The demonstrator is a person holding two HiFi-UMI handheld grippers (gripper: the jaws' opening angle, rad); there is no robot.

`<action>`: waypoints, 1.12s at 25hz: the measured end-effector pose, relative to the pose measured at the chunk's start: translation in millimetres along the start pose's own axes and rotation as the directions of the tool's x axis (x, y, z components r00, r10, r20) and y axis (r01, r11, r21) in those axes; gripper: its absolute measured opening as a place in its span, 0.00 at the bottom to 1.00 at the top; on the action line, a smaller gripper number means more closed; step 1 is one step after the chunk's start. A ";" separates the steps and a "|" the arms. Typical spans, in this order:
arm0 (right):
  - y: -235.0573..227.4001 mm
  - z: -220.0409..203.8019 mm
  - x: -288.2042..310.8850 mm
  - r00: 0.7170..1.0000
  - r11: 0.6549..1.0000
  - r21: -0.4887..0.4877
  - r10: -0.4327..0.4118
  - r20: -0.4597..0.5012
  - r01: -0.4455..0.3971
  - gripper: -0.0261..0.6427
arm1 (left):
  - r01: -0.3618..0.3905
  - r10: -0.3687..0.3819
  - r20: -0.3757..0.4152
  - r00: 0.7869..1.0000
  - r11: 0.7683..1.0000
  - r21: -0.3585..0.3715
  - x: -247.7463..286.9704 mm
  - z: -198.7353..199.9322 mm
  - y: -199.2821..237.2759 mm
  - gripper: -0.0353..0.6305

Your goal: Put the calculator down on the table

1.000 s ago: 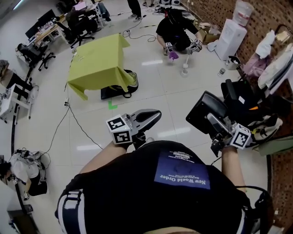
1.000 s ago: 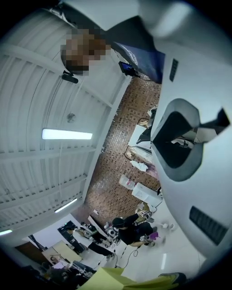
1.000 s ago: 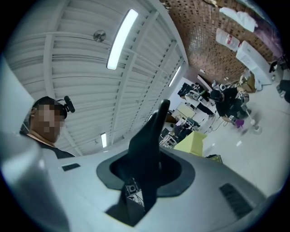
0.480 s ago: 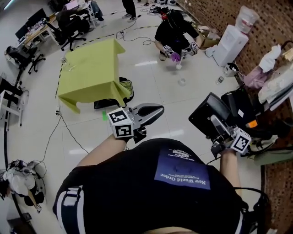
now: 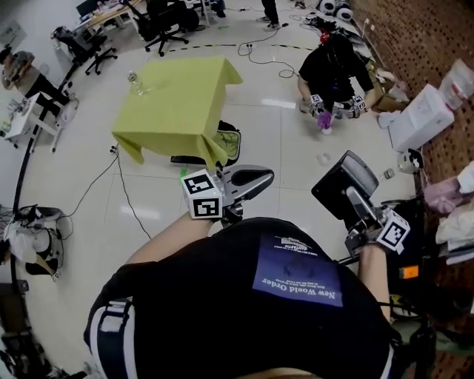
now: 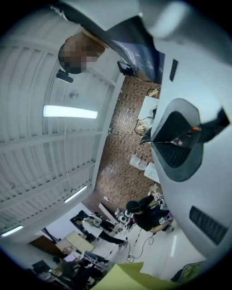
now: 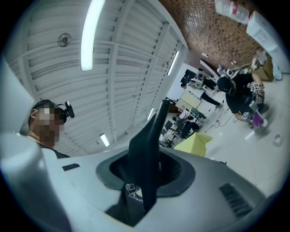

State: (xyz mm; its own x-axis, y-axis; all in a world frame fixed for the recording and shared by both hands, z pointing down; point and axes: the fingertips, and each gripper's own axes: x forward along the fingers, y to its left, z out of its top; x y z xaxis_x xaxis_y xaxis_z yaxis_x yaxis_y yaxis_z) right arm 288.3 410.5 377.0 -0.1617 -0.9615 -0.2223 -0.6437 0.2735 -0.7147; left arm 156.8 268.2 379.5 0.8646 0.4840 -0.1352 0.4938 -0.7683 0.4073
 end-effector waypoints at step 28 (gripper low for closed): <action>-129.1 70.4 404.1 0.919 0.969 0.054 0.247 -0.307 -0.243 0.20 | -0.345 0.327 0.215 0.920 0.937 0.055 -151.2 177.8 282.8 0.06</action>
State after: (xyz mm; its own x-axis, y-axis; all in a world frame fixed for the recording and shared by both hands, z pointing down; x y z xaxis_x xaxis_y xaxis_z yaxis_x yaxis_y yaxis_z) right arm 358.7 -11.4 332.8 -0.5370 -0.8246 -0.1777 -0.5442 0.4996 -0.6739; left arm 182.3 -96.7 354.5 0.9771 0.1047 -0.1854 0.1694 -0.9098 0.3790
